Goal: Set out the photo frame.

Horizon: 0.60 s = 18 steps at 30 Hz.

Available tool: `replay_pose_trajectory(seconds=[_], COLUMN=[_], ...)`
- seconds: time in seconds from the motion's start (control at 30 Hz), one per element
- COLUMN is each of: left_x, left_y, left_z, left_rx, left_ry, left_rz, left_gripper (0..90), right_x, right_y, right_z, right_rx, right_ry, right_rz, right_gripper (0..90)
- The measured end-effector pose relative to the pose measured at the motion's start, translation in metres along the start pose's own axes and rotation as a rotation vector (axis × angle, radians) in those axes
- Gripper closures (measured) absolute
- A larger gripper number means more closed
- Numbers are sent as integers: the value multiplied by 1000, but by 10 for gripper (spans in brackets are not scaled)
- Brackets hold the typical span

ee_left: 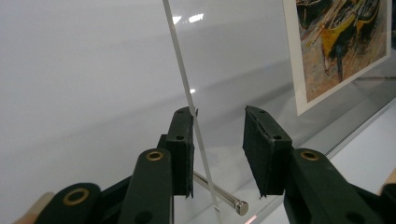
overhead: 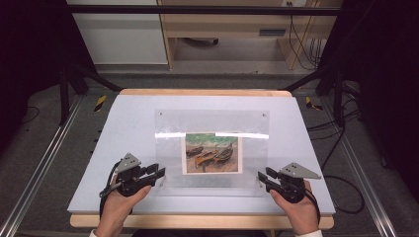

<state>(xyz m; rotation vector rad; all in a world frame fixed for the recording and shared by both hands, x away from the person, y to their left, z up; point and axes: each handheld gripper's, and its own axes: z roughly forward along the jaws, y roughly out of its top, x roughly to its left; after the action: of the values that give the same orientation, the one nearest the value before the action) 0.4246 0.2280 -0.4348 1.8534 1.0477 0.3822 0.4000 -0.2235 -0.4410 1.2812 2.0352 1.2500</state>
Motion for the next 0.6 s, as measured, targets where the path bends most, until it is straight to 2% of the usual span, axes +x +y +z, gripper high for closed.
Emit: replay_pose_trajectory(seconds=[0.4,0.43,0.6], left_x=[-3,-5,-7], left_y=[-5,-6,-7], left_z=[-5,-6,-7], left_rx=[-1,9,13], left_ry=[5,-14,-11], left_rz=[12,-15,-10], left_gripper=[666,668,676], right_x=[3,3,3], right_y=[-6,-6,-7], right_z=[-6,-6,-7], right_rx=[0,0,3], right_ry=[-6,-6,-5], right_rz=[3,6,7], right_gripper=[688,692,704])
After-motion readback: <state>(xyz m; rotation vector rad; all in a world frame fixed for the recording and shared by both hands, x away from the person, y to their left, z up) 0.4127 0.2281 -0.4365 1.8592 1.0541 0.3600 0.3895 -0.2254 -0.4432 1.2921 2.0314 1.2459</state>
